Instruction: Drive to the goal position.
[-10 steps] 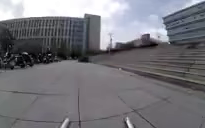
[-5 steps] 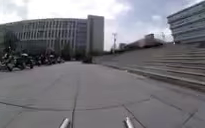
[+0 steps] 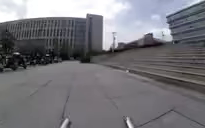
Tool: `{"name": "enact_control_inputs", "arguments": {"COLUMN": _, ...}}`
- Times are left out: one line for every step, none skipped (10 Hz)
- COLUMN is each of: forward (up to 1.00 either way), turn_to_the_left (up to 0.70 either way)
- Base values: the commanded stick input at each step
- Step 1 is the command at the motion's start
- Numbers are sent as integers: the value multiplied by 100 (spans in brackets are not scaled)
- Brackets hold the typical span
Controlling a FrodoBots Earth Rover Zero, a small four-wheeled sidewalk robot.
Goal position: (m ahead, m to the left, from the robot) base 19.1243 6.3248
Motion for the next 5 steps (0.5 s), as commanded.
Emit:
{"name": "enact_control_inputs", "arguments": {"forward": 100, "turn_to_the_left": -11}}
{"name": "enact_control_inputs", "arguments": {"forward": 100, "turn_to_the_left": 0}}
{"name": "enact_control_inputs", "arguments": {"forward": 100, "turn_to_the_left": -19}}
{"name": "enact_control_inputs", "arguments": {"forward": 100, "turn_to_the_left": -4}}
{"name": "enact_control_inputs", "arguments": {"forward": 100, "turn_to_the_left": 0}}
